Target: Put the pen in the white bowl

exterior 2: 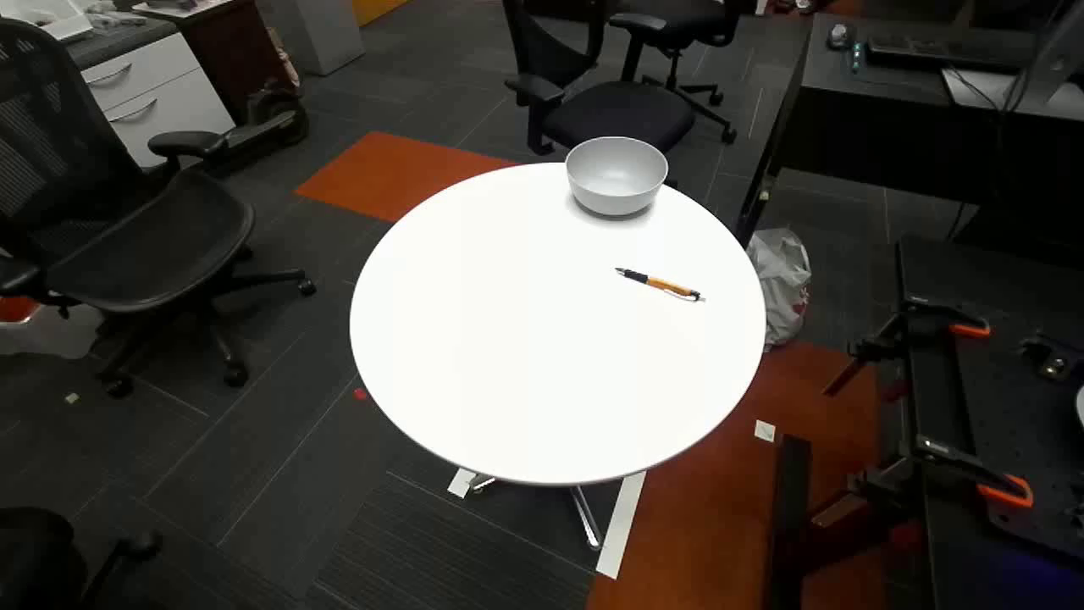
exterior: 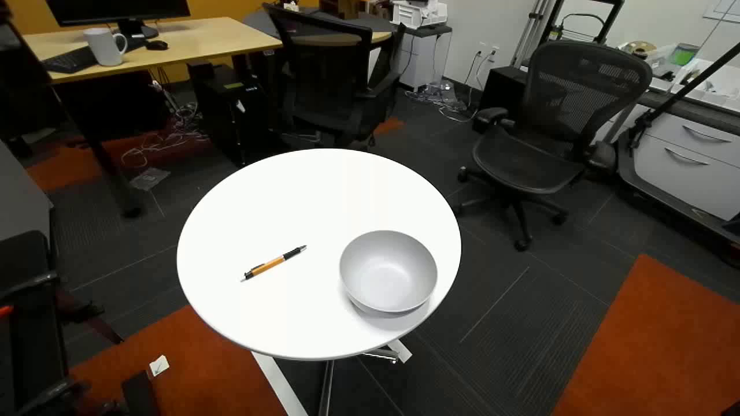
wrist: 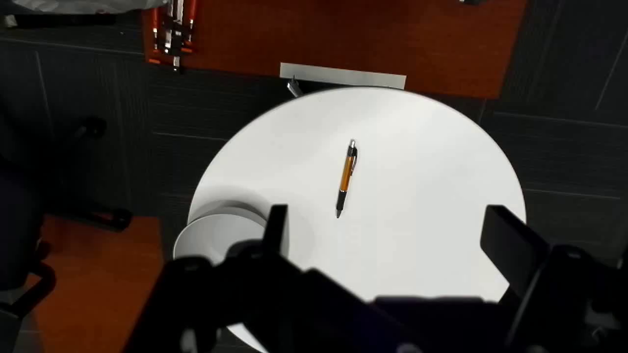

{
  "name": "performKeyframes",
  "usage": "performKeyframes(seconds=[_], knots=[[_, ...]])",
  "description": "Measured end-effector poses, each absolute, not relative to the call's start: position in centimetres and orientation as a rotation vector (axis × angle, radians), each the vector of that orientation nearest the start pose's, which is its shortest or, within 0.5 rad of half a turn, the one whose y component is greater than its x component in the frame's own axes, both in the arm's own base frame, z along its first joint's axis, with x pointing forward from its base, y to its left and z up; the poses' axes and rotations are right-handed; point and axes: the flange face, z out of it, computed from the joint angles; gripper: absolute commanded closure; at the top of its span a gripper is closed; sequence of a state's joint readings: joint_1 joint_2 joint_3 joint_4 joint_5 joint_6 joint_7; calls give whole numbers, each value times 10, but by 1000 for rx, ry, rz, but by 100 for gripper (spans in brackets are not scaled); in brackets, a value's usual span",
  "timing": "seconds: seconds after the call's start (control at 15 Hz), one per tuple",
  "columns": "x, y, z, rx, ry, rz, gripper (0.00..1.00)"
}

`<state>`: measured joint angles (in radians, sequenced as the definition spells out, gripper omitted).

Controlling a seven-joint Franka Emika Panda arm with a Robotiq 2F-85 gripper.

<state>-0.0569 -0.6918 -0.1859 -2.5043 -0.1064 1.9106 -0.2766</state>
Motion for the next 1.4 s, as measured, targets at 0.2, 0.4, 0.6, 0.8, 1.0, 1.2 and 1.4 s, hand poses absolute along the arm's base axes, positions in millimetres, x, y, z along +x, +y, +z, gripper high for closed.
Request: performKeyframes(seconds=[0.2,0.4,0.6,0.8,1.0,1.2,1.4], knots=[[341,-99,515,-3140,-159,-146,0],[341,-99,515,-3140,-159,-146,0],[342,-99,514,-3138,-158,-148,0],[351,-99,506,-3138,-154,-165,0],[373,-99,474,-3136,-131,-156,0],[395,-97,426,-3108,-72,-118,0],[414,-93,374,-3112,13,-81,0]])
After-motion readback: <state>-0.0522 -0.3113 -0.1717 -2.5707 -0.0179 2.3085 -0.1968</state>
